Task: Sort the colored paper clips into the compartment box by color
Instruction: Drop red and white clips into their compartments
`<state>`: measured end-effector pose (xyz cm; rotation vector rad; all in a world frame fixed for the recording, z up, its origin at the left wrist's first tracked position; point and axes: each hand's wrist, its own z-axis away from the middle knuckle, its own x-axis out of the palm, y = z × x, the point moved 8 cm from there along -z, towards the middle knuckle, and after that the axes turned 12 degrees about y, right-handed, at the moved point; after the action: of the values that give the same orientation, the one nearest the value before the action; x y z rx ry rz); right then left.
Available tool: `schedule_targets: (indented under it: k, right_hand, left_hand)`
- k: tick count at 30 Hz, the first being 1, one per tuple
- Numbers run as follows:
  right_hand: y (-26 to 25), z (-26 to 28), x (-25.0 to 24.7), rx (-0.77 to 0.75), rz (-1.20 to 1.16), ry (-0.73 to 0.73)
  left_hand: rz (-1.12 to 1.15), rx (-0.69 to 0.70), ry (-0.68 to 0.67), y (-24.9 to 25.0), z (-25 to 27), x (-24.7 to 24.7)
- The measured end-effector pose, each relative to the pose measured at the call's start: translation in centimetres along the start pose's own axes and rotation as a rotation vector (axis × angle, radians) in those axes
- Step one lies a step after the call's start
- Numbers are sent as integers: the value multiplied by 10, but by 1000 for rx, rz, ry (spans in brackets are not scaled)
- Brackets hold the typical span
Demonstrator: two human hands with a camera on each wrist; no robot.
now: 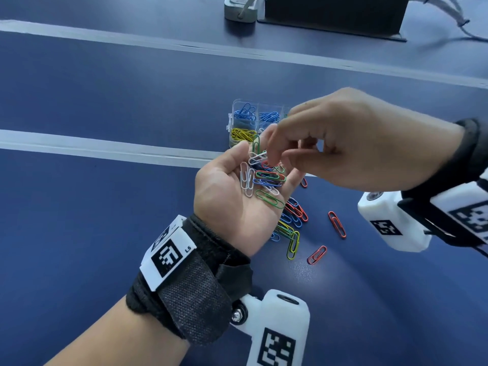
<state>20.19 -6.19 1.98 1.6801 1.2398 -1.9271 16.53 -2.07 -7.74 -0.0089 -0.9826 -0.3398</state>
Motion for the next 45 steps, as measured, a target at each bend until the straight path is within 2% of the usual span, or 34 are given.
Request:
schedule_targets:
  k: [3, 12, 16, 21, 25, 31, 38, 45]
  right_hand:
    - [-3, 3, 9, -48, 25, -21]
    - [-3, 0, 14, -21, 172, 16]
    - [-5, -2, 8, -25, 116, 47]
    - [3, -2, -5, 82, -23, 146]
    - [4, -3, -4, 72, -36, 159]
    - [-3, 1, 2, -44, 14, 95]
    - [-2, 1, 14, -41, 70, 24]
    - [-6, 1, 1, -61, 56, 170]
  left_hand:
    - [1, 3, -18, 1, -1, 0]
    - [-11, -5, 18, 1, -3, -4]
    - [0, -5, 25, 2, -2, -3]
    - [-14, 9, 30, 1, -1, -2]
    - [-1, -7, 8, 0, 0, 2]
    - [-12, 7, -2, 3, 0, 2]
    - [19, -7, -17, 1, -1, 1]
    - [-21, 7, 23, -1, -3, -4]
